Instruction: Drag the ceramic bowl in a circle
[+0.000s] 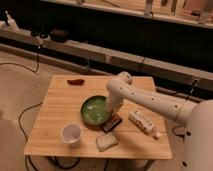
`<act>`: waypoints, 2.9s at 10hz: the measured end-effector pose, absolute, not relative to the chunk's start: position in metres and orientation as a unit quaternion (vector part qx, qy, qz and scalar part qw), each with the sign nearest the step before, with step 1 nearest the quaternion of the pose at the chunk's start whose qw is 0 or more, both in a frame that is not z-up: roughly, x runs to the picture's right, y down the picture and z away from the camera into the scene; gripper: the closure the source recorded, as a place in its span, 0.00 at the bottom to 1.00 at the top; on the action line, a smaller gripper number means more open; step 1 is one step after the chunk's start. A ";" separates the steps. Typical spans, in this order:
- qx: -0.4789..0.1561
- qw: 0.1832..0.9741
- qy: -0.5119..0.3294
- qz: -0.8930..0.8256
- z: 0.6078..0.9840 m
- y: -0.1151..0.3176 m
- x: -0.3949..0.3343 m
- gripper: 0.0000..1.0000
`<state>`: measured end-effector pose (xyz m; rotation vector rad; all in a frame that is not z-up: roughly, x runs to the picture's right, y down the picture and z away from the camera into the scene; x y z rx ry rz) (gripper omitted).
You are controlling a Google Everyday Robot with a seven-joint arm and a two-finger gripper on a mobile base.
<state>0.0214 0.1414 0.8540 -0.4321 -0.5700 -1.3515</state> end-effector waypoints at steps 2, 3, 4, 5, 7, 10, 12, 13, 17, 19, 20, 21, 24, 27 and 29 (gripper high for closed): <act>-0.165 0.690 -0.290 -0.643 0.845 0.141 -0.041 1.00; -0.150 0.679 -0.301 -0.653 0.847 0.136 -0.069 1.00; -0.139 0.674 -0.307 -0.657 0.852 0.129 -0.085 1.00; -0.125 0.674 -0.310 -0.659 0.869 0.110 -0.102 1.00; -0.119 0.678 -0.303 -0.659 0.894 0.085 -0.104 1.00; -0.122 0.718 -0.267 -0.632 0.929 0.038 -0.056 1.00; -0.134 0.747 -0.244 -0.604 0.937 0.029 -0.011 1.00; -0.144 0.763 -0.230 -0.587 0.937 0.029 0.017 1.00; -0.184 0.784 -0.214 -0.553 0.905 0.077 0.080 1.00; -0.195 0.770 -0.232 -0.561 0.879 0.111 0.069 1.00; -0.198 0.759 -0.247 -0.570 0.868 0.128 0.056 1.00; -0.197 0.749 -0.261 -0.576 0.862 0.138 0.041 1.00; -0.181 0.709 -0.316 -0.604 0.854 0.159 -0.026 1.00; -0.135 0.689 -0.342 -0.625 0.877 0.121 -0.087 1.00; -0.116 0.702 -0.325 -0.623 0.900 0.077 -0.080 1.00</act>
